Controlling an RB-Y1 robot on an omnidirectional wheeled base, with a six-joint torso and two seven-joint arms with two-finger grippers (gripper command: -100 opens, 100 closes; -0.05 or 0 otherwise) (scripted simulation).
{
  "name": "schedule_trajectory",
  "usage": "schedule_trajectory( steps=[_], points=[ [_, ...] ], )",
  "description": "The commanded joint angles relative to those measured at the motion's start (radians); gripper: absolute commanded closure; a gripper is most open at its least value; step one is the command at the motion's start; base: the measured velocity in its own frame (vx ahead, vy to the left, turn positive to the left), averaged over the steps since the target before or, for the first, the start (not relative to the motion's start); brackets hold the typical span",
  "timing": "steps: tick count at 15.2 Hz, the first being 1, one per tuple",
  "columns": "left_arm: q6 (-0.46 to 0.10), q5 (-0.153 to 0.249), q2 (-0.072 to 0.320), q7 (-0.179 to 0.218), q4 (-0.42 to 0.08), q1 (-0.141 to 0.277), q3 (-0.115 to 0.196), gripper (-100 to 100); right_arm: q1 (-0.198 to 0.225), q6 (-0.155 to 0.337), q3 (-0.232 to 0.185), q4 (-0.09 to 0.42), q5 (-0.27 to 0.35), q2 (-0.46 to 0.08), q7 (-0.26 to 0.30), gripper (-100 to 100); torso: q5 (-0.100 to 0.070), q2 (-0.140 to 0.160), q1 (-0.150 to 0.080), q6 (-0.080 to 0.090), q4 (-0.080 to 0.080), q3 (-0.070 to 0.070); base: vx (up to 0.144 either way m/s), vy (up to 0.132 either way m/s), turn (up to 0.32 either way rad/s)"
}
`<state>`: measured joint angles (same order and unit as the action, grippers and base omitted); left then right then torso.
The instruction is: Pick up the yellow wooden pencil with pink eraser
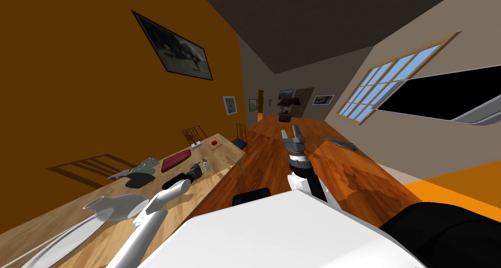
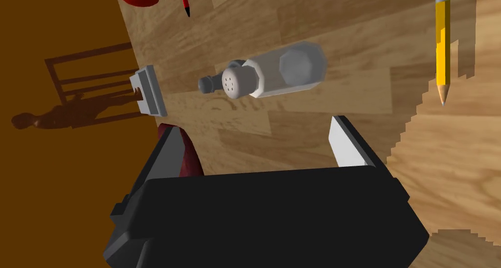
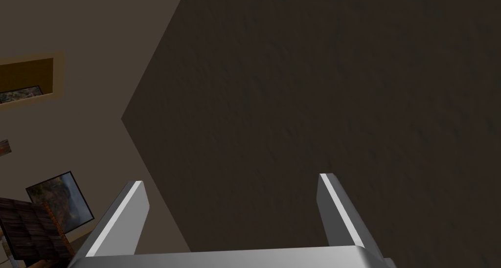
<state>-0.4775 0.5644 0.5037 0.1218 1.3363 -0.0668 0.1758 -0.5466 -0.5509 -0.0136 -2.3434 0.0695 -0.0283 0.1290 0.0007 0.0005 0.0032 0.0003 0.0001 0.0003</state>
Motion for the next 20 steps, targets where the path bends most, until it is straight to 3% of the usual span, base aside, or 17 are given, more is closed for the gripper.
schedule_trajectory(
  steps=[1,2,3,5,6,8,9,11,12,14,15,17,18,20],
  points=[
    [-0.05,0.015,0.004,0.012,-0.045,0.021,0.006,-100,0.0,0.0,0.0,0.0,0.0,0.0,0.0,0,0.0,0.0,0.0,0.0,0.0,0.0,-0.023,0.04,-0.092],
    [-0.059,0.015,0.004,0.012,-0.045,0.021,0.006,-100,0.0,0.0,0.0,0.0,0.0,0.0,0.0,0,0.0,0.0,0.0,0.0,0.0,0.0,-0.014,0.032,-0.035],
    [-0.089,0.039,0.011,0.027,-0.083,0.047,0.015,-100,0.0,0.0,0.0,0.0,0.0,0.0,0.0,0,0.0,0.0,0.0,0.0,0.0,0.0,-0.017,0.029,-0.084],
    [-0.117,0.039,0.011,0.027,-0.093,0.047,0.015,-100,0.0,0.0,0.0,0.0,0.0,0.0,0.0,0,0.0,0.0,0.0,0.0,0.0,0.0,-0.02,0.031,-0.062],
    [-0.151,0.063,0.018,0.043,-0.126,0.073,0.023,-100,0.0,0.0,0.0,0.0,0.0,0.0,0.0,0,0.0,0.0,-0.001,0.0,0.0,0.0,-0.015,0.031,-0.069],
    [-0.175,0.063,0.018,0.043,-0.139,0.073,0.023,-100,0.0,0.0,0.0,0.0,0.0,0.0,0.0,0,0.0,0.0,0.0,0.0,0.0,0.0,-0.016,0.029,-0.068],
    [-0.203,0.086,0.023,0.058,-0.185,0.098,0.032,-100,0.0,0.0,0.0,0.0,0.0,0.0,0.0,0,0.0,0.0,-0.001,0.0,0.0,0.0,-0.011,0.03,-0.093],
    [-0.231,0.086,0.023,0.058,-0.185,0.098,0.032,-100,0.0,0.0,0.0,0.0,0.0,0.0,0.0,0,0.0,-0.001,0.0,0.0,0.0,0.0,-0.014,0.034,-0.06],
    [-0.255,0.108,0.029,0.072,-0.229,0.123,0.04,-100,0.0,0.0,0.0,0.0,0.0,0.0,0.0,0,0.0,0.0,0.0,0.0,0.0,0.0,-0.018,0.032,-0.071],
    [-0.285,0.108,0.029,0.072,-0.229,0.123,0.04,-100,0.0,0.0,0.0,0.0,0.0,0.0,0.0,0,0.0,0.0,0.0,0.0,0.0,0.0,-0.014,0.03,-0.063],
    [-0.314,0.13,0.033,0.086,-0.271,0.147,0.048,-100,0.0,0.0,0.0,0.0,0.0,0.0,0.0,0,0.0,-0.001,-0.001,0.0,0.0,0.0,-0.008,0.029,-0.075],
    [-0.337,0.13,0.033,0.086,-0.271,0.147,0.048,-100,0.0,0.0,0.0,0.0,0.0,0.0,0.0,0,0.0,-0.001,-0.001,0.0,0.0,0.0,-0.007,0.026,-0.062],
    [-0.371,0.151,0.037,0.099,-0.311,0.17,0.055,-100,0.0,0.0,0.0,0.0,0.0,0.0,0.0,0,0.0,-0.001,-0.001,0.0,0.0,-0.001,-0.009,0.025,-0.065],
    [-0.387,0.151,0.037,0.099,-0.311,0.17,0.055,-100,0.0,0.0,0.0,0.0,0.0,0.0,0.0,0,0.0,-0.001,-0.001,0.0,0.0,-0.001,-0.008,0.024,-0.059]
  ],
)
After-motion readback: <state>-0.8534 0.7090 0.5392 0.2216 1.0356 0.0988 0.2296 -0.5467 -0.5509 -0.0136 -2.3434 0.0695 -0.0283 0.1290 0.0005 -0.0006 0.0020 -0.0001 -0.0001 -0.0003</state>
